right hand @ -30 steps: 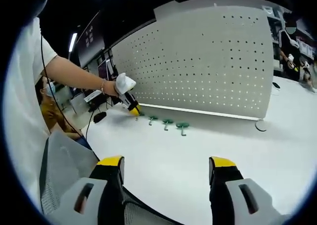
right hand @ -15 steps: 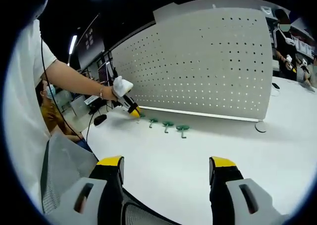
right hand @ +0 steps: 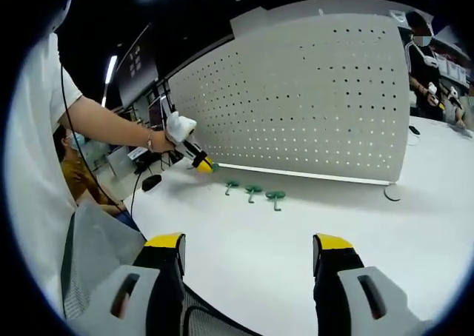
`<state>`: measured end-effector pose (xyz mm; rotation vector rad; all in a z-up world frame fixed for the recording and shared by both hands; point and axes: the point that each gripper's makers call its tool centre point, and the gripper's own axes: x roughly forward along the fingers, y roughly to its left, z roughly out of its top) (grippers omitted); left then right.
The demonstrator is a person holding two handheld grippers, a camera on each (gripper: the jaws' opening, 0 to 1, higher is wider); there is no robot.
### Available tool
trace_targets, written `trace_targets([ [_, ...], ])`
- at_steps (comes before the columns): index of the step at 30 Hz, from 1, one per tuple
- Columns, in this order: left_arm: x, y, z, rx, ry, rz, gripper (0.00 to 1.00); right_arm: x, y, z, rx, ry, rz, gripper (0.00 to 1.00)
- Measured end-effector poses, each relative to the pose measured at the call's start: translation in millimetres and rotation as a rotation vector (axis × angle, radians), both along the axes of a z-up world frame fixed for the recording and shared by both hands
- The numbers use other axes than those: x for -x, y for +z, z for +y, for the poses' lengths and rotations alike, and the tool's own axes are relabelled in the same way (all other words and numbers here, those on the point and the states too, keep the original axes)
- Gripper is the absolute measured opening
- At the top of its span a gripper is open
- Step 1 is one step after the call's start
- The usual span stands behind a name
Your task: Insert the hook assembly into the mounting plate slot until the hook locks in place.
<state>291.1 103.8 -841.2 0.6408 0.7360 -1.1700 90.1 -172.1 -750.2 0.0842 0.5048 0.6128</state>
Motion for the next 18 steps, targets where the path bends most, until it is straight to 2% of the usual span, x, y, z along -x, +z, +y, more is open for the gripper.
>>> trace_targets([
  [5, -0.8, 12.0, -5.1, 0.033, 0.014, -0.037, 0.02, -0.6, 1.8, 0.6, -0.004, -0.001, -0.008, 0.68],
  [8, -2.4, 20.2, -8.2, 0.071, 0.036, -0.059, 0.02, -1.6, 5.1, 0.9, -0.012, 0.0, -0.023, 0.64],
  [11, -3.0, 24.3, -8.4, 0.091, 0.058, -0.073, 0.02, -3.3, 4.7, 0.3, -0.015, -0.007, -0.017, 0.67],
  [15, -3.0, 38.7, -13.9, 0.146, 0.076, -0.119, 0.02, -4.3, 6.9, 1.6, -0.017, -0.004, -0.026, 0.67],
  [18, -3.1, 45.5, -14.1, 0.154, 0.079, -0.166, 0.02, -4.7, 8.0, 2.2, -0.02, -0.002, -0.033, 0.67],
])
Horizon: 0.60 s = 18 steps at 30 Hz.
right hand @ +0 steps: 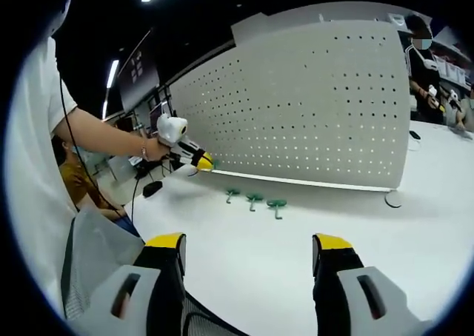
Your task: Insert the hook assembly into the mounting plate slot until the hook locks in place.
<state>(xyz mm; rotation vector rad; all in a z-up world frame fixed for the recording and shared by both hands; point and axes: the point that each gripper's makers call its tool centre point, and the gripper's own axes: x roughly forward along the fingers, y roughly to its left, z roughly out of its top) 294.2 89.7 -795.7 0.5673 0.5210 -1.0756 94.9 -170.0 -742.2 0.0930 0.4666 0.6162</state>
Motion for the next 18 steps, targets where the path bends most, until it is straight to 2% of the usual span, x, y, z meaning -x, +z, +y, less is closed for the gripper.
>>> trace_targets([
  [2, 1.6, 8.1, -4.4, 0.053, 0.012, -0.006, 0.02, -0.1, 0.4, 0.9, 0.0, 0.002, -0.001, 0.67],
  [7, 7.3, 15.4, -7.6, 0.072, 0.017, -0.021, 0.02, -1.4, 3.1, 2.0, -0.019, -0.002, -0.006, 0.67],
  [9, 8.9, 18.4, -9.6, 0.095, 0.025, -0.012, 0.02, -2.1, 6.0, 2.8, -0.033, -0.005, -0.012, 0.67],
  [11, 9.0, 26.0, -12.8, 0.145, 0.051, -0.004, 0.02, -2.0, 6.6, 3.3, -0.037, -0.002, -0.014, 0.68],
  [14, 11.5, 31.5, -15.4, 0.153, 0.049, -0.016, 0.02, -1.2, 7.6, 5.8, -0.038, 0.005, -0.016, 0.68],
  [18, 10.5, 43.4, -18.1, 0.198, 0.073, -0.032, 0.03, -1.1, 10.2, 8.5, -0.042, 0.013, -0.024, 0.68],
])
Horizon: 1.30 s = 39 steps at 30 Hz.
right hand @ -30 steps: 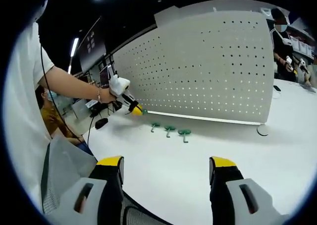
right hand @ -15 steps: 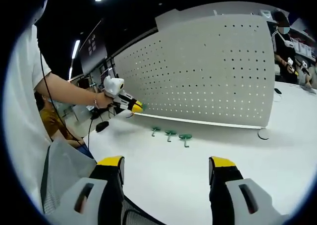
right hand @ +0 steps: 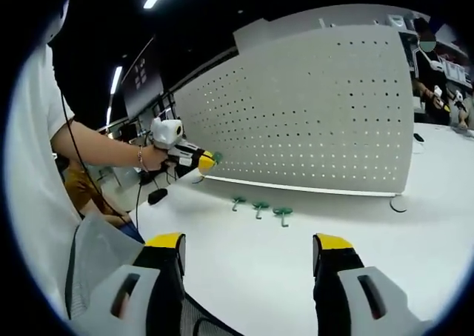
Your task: Insert the hook assembly into the mounting plate slot until the hook locks in place.
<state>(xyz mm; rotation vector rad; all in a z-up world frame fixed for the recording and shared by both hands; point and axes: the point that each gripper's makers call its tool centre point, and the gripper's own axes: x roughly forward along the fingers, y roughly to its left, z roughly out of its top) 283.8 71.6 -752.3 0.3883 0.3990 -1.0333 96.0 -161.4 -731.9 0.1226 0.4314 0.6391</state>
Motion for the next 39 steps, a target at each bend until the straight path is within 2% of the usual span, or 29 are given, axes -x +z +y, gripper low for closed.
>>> trace_targets([
  [4, 0.1, 17.0, -4.9, 0.053, 0.029, -0.025, 0.02, 0.0, 3.9, 2.3, -0.006, 0.005, -0.012, 0.68],
  [6, -0.3, 27.2, -6.6, 0.073, 0.058, -0.062, 0.02, -0.5, 5.2, 3.1, -0.01, 0.006, -0.016, 0.68],
  [8, -0.4, 32.8, -7.2, 0.096, 0.085, -0.075, 0.02, -0.9, 6.7, 4.0, -0.014, 0.007, -0.02, 0.68],
  [13, 7.4, 42.1, -14.6, 0.124, 0.085, -0.095, 0.02, -0.6, 11.3, 9.2, -0.027, 0.019, -0.027, 0.68],
  [20, 16.9, 64.3, -20.3, 0.203, 0.113, -0.117, 0.03, -1.9, 21.3, 17.3, -0.039, 0.038, -0.05, 0.68],
  [23, 19.7, 78.4, -19.7, 0.272, 0.157, -0.132, 0.03, -2.4, 24.7, 19.9, -0.042, 0.045, -0.057, 0.68],
  [28, 31.6, 91.9, -23.5, 0.326, 0.173, -0.145, 0.03, -3.2, 30.5, 22.1, -0.052, 0.05, -0.078, 0.67],
  [29, 35.0, 98.2, -23.9, 0.356, 0.19, -0.152, 0.03, -2.9, 32.0, 23.1, -0.058, 0.055, -0.083, 0.67],
  [30, 37.8, 101.6, -24.9, 0.365, 0.19, -0.167, 0.03, -2.2, 32.7, 24.4, -0.061, 0.061, -0.086, 0.67],
  [37, 55.9, 112.6, -35.9, 0.428, 0.191, -0.167, 0.03, 0.5, 38.7, 30.8, -0.076, 0.074, -0.102, 0.67],
  [39, 61.3, 115.8, -39.7, 0.425, 0.184, -0.181, 0.03, 0.8, 40.7, 32.0, -0.078, 0.076, -0.108, 0.67],
])
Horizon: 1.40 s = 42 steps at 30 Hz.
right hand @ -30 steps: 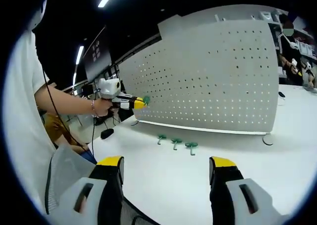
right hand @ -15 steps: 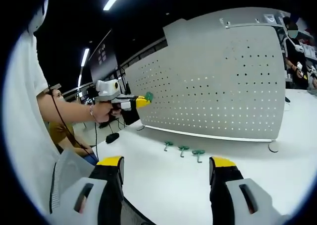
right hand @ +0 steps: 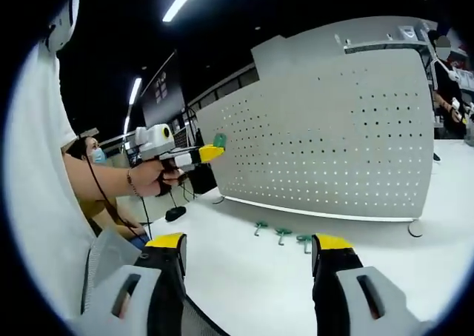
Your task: Insert the hook assembly into the mounting plate slot until the hook locks in place.
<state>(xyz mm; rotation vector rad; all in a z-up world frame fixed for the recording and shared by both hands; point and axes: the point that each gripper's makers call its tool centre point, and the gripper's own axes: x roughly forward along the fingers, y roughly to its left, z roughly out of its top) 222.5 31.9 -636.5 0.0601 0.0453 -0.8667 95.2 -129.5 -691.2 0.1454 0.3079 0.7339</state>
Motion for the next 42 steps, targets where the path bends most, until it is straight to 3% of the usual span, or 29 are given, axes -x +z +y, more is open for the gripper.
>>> trace_targets([
  [2, 5.0, 6.6, -4.3, 0.052, 0.0, 0.004, 0.03, 0.6, 2.5, 1.4, -0.004, 0.003, -0.007, 0.66],
  [15, 20.8, 28.2, -10.9, 0.155, 0.039, -0.007, 0.03, 2.6, 8.4, 2.0, -0.029, -0.003, -0.031, 0.66],
  [21, 18.2, 25.3, -8.7, 0.151, 0.045, -0.002, 0.03, 0.6, 12.9, 4.7, -0.037, -0.004, -0.048, 0.66],
  [31, 19.8, 18.9, -9.0, 0.137, 0.047, 0.015, 0.03, -10.3, 61.1, 22.5, -0.099, 0.027, -0.212, 0.64],
  [42, 21.4, 16.5, -13.8, 0.113, 0.038, 0.016, 0.03, -30.1, 73.5, 48.3, -0.136, 0.064, -0.252, 0.58],
])
